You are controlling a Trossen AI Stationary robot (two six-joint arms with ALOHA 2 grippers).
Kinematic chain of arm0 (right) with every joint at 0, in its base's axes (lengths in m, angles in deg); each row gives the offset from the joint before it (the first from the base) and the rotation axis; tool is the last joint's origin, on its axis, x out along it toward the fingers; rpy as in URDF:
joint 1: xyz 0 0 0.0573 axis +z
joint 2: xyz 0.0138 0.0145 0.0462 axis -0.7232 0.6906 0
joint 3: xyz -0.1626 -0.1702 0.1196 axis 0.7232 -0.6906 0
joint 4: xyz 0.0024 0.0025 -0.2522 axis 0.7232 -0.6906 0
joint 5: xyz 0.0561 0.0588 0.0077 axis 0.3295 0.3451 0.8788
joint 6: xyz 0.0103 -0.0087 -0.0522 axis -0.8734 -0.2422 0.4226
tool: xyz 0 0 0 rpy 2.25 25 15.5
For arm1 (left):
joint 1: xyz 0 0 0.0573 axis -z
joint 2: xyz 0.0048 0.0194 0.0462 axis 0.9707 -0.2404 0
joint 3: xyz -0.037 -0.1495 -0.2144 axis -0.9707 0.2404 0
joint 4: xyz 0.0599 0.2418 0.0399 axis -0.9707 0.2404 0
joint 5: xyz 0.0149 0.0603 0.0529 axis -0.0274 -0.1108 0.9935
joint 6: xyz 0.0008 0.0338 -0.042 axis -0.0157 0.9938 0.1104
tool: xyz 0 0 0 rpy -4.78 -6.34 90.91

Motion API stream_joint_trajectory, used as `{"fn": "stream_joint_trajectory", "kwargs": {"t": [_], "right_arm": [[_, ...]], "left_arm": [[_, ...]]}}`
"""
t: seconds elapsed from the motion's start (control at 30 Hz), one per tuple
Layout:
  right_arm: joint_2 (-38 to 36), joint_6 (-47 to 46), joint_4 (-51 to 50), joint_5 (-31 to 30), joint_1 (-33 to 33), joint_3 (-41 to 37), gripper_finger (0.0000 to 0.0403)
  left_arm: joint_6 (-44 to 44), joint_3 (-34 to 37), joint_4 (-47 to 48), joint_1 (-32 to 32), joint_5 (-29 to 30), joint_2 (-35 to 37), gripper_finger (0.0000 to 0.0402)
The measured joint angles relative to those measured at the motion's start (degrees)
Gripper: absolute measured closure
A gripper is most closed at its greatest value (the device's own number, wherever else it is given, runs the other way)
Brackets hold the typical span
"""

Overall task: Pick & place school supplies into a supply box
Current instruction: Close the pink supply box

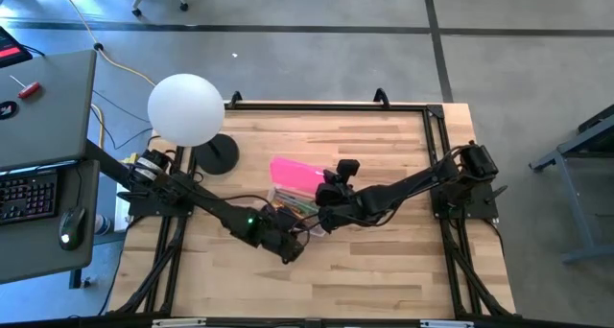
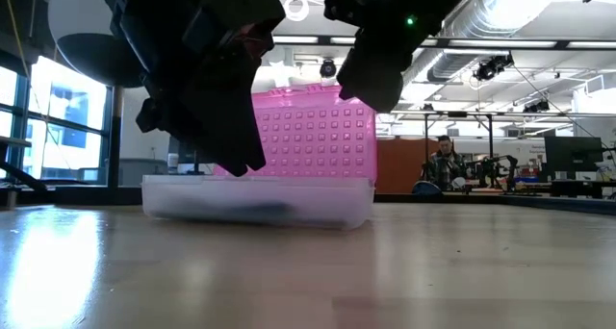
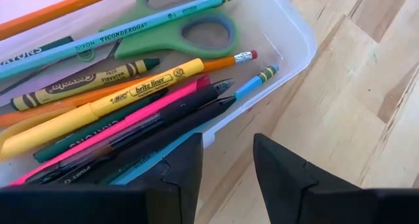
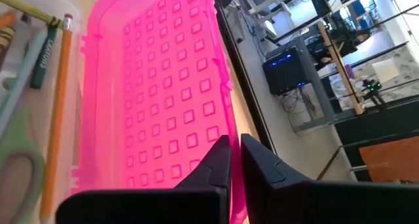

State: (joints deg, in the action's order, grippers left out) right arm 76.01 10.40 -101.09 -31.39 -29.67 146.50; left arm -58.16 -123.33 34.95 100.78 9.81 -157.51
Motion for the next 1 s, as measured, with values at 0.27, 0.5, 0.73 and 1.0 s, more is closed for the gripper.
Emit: {"fn": "stream_joint_trajectory", "kwargs": {"t": [0.27,0.5,0.73,1.0], "right_arm": [[-0.1,-1.4,1.2,0.7,2.9,0.0,0.0393],[-0.1,-6.1,1.4,2.4,6.8,0.1,0.038],[0.1,-12.3,3.0,15.1,9.8,0.0,0.0335],[0.0,-9.0,6.0,18.1,12.1,-0.1,0.0292]], "left_arm": [[0.0,0.0,0.1,-0.2,0.2,0.0,0.0231],[-0.7,0.0,0.4,-0.3,1.4,-0.1,0.0231],[-1.2,0.1,0.5,-0.5,3.0,-0.2,0.0231],[-1.2,0.2,0.2,-0.4,3.3,-0.3,0.0231]]}}
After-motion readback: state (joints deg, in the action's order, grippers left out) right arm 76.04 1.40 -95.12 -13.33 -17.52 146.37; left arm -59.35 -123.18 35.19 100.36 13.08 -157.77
